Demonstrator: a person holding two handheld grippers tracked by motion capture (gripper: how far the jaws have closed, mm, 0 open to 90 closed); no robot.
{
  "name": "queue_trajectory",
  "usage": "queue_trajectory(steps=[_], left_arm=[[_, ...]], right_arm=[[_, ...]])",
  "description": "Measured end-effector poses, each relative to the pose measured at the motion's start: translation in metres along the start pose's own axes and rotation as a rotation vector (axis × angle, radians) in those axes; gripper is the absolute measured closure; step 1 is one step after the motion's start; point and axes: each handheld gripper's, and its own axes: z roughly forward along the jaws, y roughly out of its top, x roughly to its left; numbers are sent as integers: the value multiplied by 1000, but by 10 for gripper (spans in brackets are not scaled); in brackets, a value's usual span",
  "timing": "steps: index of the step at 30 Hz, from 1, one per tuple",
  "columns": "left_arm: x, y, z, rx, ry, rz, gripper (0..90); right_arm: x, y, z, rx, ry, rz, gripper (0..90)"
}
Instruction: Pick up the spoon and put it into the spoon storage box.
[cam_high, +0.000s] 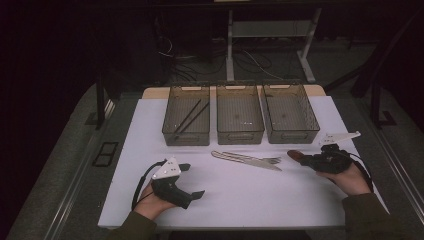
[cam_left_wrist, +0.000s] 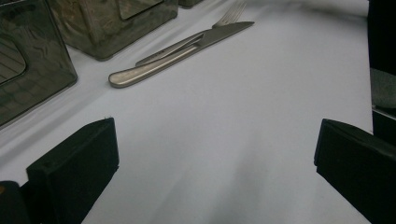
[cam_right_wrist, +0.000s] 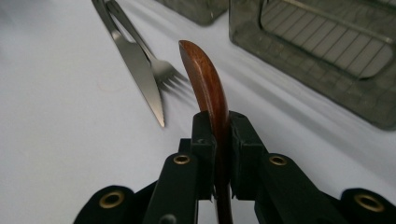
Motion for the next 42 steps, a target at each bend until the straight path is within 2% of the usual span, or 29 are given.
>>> queue_trajectory(steps=[7,15,20,26,33,42], left_arm=[[-1,0,0,4,-7,7,0],[-3,1,2,4,-14,4,0],[-2,0,2,4,-14,0,0],[-4,0,2,0,-12,1,0],[-3,0,3,-1,-19,-13,0],[-4,0,3,6,-18,-3,0]], right_arm=[[3,12,-7,-35,-2,30,821],[8,24,-7,-66,-3,36,821],[9,33,-2,-79,-4,51,821],[15,49,5,-102,4,43,821],[19,65,15,-109,-3,41,821],[23,94,26,-100,-27,46,821]])
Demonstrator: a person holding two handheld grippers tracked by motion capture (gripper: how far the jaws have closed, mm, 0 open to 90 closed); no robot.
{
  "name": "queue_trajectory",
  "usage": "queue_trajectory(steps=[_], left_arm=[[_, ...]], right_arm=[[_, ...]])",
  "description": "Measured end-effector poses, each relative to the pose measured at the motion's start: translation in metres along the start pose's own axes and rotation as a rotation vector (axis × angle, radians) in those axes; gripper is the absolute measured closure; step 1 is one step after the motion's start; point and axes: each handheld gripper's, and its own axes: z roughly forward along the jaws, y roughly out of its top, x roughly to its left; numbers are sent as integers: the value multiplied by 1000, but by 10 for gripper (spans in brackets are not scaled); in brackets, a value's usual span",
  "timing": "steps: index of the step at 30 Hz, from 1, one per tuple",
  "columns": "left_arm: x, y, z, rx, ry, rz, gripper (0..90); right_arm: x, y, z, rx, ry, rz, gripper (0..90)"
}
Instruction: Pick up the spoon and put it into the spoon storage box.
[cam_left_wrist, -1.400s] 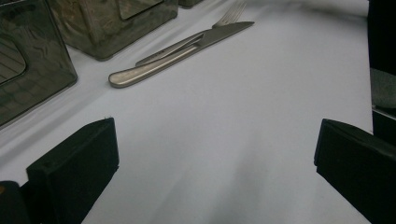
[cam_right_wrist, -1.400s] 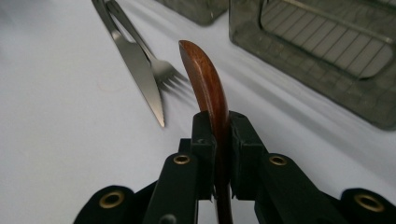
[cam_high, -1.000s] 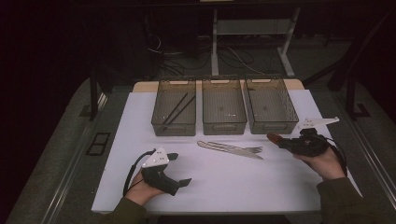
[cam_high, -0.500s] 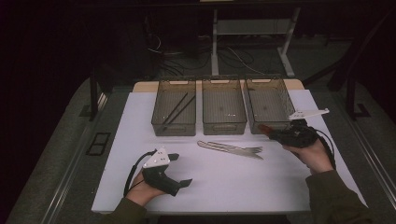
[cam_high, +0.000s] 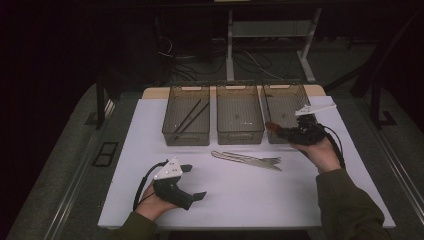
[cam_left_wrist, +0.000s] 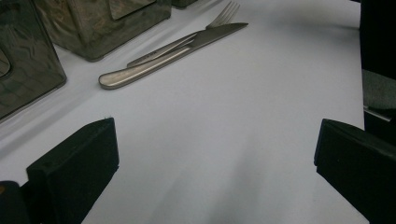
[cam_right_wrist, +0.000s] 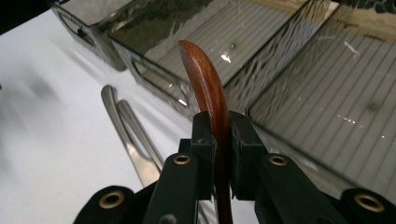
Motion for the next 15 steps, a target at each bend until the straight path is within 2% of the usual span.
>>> queue_trajectory(steps=[8,15], left_arm=[[0,0,-1,-3,-1,5,0],[-1,1,0,-6,-5,2,0]], right_arm=[[1,27,13,0,-9,17,821],[4,46,30,15,-23,6,821]])
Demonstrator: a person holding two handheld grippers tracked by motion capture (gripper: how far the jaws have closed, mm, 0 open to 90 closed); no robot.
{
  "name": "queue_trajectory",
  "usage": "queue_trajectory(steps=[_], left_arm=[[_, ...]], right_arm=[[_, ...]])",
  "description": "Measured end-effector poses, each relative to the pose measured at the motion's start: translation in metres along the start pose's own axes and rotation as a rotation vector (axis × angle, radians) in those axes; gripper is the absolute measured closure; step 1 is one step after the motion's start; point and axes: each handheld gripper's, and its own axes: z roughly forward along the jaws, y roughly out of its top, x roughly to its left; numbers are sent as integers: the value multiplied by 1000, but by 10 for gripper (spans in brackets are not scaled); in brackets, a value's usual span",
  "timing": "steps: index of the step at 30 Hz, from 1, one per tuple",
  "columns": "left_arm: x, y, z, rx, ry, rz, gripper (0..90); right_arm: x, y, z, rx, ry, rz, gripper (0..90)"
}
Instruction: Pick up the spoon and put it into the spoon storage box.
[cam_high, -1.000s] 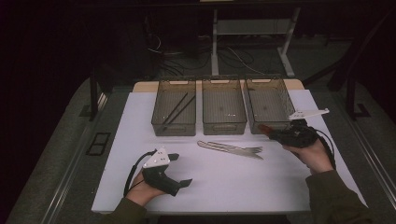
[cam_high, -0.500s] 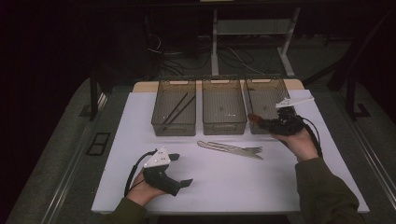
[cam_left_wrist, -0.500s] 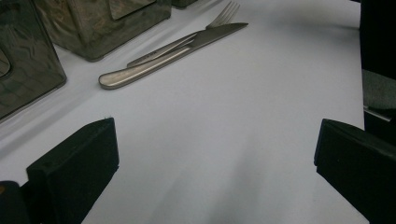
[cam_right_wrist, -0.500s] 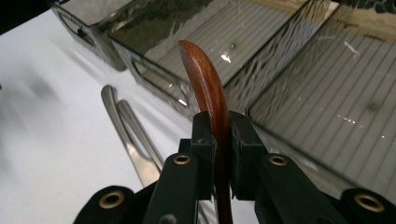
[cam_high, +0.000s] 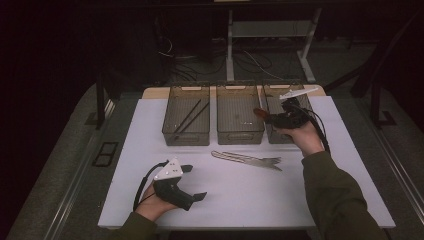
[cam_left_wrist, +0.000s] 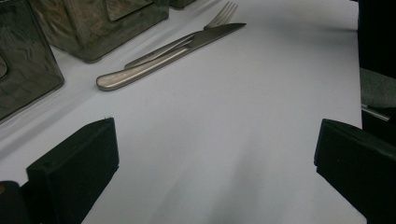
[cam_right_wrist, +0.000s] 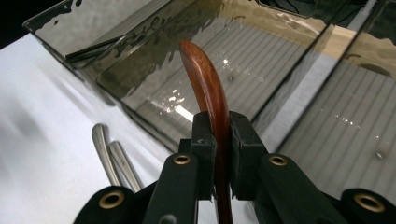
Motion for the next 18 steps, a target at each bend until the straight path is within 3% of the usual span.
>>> queue_trajectory(steps=[15,18], left_arm=[[-1,0,-1,-8,-3,9,0],[-1,0,-1,-19,-6,-4,0]], right_arm=[[8,44,39,15,-27,2,821],[11,52,50,16,-32,3,821]])
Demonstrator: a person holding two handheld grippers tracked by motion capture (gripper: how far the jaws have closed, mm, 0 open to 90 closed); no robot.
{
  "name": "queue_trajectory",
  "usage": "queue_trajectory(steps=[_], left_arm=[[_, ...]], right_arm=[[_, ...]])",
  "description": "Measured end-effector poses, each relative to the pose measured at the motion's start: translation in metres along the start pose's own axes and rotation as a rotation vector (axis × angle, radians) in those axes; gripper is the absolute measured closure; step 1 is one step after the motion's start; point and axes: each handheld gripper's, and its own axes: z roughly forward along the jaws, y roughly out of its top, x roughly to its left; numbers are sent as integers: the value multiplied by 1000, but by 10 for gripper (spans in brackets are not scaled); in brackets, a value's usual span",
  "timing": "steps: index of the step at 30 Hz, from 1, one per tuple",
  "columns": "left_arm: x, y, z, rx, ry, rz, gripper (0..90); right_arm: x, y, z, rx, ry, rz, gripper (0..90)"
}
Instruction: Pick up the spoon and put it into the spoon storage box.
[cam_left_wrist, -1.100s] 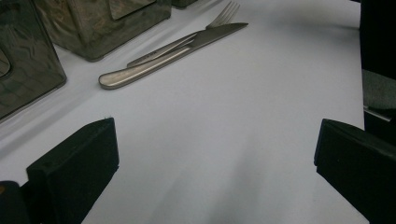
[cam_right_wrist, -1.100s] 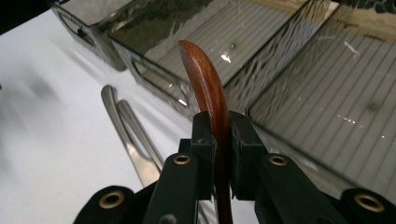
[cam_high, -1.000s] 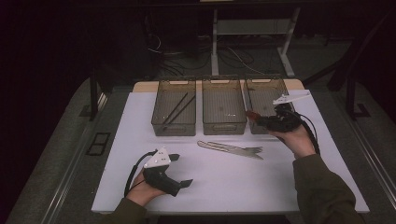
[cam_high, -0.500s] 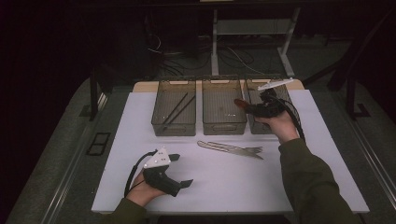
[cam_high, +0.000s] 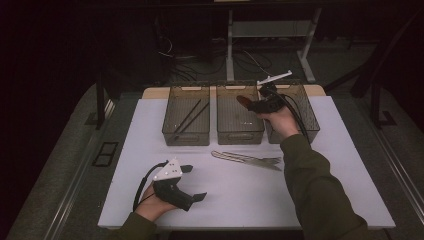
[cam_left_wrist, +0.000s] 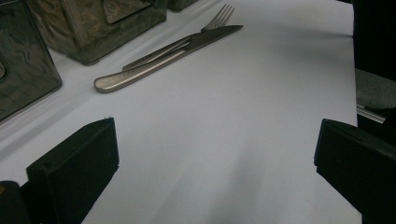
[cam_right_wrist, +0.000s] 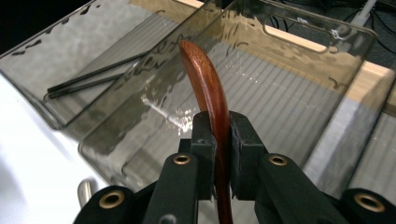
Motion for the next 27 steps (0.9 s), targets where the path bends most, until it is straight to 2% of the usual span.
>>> queue_trajectory(steps=[8,13,22,27], left_arm=[[0,0,-1,-5,-5,4,0],[0,0,-1,0,-3,6,0],[0,0,0,6,-8,12,0],[-1,0,1,9,-11,11,0]], right_arm=[[6,19,25,14,-11,10,821],[5,27,39,10,-14,40,820],[4,33,64,23,-23,84,821],[7,28,78,54,-38,91,820]])
